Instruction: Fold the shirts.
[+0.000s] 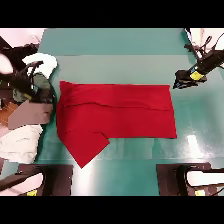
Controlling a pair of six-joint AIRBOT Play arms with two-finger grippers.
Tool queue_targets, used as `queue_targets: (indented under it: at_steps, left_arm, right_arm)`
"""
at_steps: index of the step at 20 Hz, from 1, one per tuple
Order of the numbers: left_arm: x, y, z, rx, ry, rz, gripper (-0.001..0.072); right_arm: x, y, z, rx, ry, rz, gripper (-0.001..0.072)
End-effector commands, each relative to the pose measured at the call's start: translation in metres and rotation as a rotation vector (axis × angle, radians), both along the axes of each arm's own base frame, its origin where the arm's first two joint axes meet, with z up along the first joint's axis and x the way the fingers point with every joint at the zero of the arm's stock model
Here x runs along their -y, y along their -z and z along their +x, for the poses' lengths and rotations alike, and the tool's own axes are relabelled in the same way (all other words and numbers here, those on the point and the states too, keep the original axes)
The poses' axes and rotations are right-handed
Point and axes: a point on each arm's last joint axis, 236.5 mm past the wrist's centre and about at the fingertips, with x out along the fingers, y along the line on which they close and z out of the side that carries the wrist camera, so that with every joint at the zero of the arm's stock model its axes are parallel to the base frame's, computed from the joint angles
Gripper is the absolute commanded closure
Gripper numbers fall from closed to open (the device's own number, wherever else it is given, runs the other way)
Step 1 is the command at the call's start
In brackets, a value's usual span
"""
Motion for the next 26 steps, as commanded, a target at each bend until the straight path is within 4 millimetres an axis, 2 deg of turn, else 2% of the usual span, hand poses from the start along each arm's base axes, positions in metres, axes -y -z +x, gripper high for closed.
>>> queue_targets:
  at_steps: [1,3,5,6,8,12,16,23,24,25,26]
  left_arm:
    - [0.025,0.036,-0.074,-0.014,-0.122,-0.120,0.0278]
    - [0.042,0.058,-0.117,-0.102,-0.153,-0.190,0.0278]
    - [0.049,0.075,-0.153,-0.210,-0.155,-0.210,0.0278]
    - [0.051,0.081,-0.165,-0.248,-0.153,-0.215,0.0278]
    - [0.053,0.090,-0.175,-0.282,-0.160,-0.221,0.0278]
    - [0.062,0.097,-0.172,-0.269,-0.190,-0.266,0.0278]
    - [0.063,0.115,-0.188,-0.313,-0.205,-0.269,0.0277]
    - [0.080,0.115,-0.163,-0.217,-0.250,-0.328,0.0292]
    - [0.085,0.113,-0.159,-0.205,-0.258,-0.347,0.0509]
    - [0.091,0.110,-0.157,-0.197,-0.253,-0.369,0.0682]
    - [0.095,0.108,-0.157,-0.204,-0.257,-0.388,0.0683]
  right_arm:
    - [-0.010,-0.014,0.005,0.060,-0.015,0.048,0.0395]
    - [-0.010,-0.014,0.006,0.067,-0.013,0.048,0.0395]
    - [-0.011,-0.014,0.007,0.070,-0.013,0.048,0.0395]
    - [-0.011,-0.014,0.007,0.070,-0.013,0.048,0.0395]
    - [-0.011,-0.014,0.007,0.069,-0.013,0.048,0.0395]
    - [-0.011,-0.014,0.007,0.069,-0.013,0.048,0.0395]
    - [-0.011,-0.014,0.007,0.069,-0.013,0.047,0.0394]
    - [-0.011,-0.014,0.003,0.057,-0.023,0.047,0.0395]
    - [-0.010,-0.015,0.001,0.055,-0.039,0.045,0.0395]
    - [-0.009,-0.015,-0.003,0.044,-0.049,0.042,0.0395]
    - [-0.008,-0.015,-0.007,0.038,-0.046,0.043,0.0395]
